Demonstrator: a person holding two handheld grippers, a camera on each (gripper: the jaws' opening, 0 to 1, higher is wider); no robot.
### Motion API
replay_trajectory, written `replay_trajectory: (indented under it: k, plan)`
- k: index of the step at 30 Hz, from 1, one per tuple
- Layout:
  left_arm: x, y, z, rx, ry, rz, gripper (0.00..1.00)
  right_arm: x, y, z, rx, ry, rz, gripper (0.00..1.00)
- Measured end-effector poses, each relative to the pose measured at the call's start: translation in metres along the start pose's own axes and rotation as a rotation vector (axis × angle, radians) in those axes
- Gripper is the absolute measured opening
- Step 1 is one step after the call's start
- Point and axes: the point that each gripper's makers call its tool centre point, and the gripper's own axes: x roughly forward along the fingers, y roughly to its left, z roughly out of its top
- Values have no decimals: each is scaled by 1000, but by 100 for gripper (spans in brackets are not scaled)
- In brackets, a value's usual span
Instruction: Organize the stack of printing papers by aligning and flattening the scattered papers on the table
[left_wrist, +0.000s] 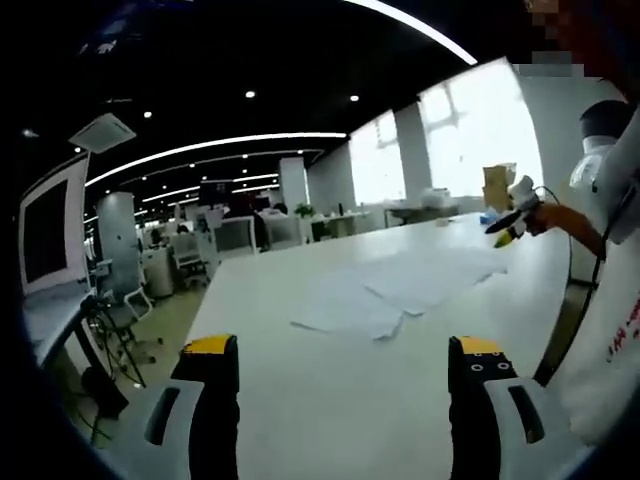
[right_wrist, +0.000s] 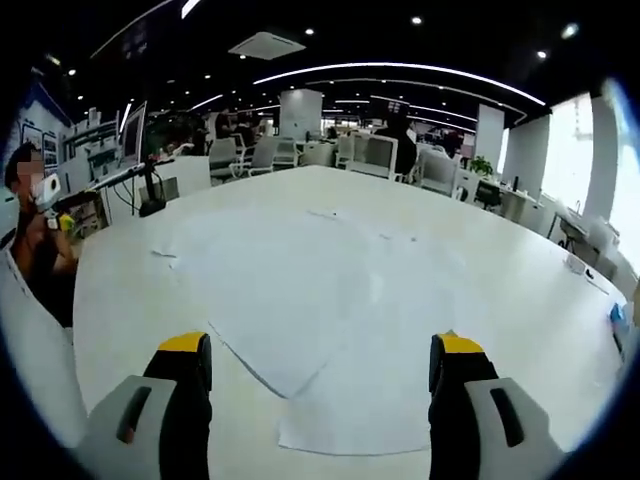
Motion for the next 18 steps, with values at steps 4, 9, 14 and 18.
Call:
replay_trajectory:
  k: [4, 9, 14, 18]
  plan:
    - [3, 4, 2, 8, -3, -2, 89, 0, -2, 1, 15, -8, -10, 85]
    - [11, 8, 9, 16, -18, -9, 88, 4, -7, 2, 32, -3, -18, 85]
    - [20, 6, 6, 24, -9, -22, 88, 8, -3, -1, 24, 13, -6, 85]
    - [28, 6, 3, 17, 3, -40, 88, 11, -2, -3, 29, 13, -4, 85]
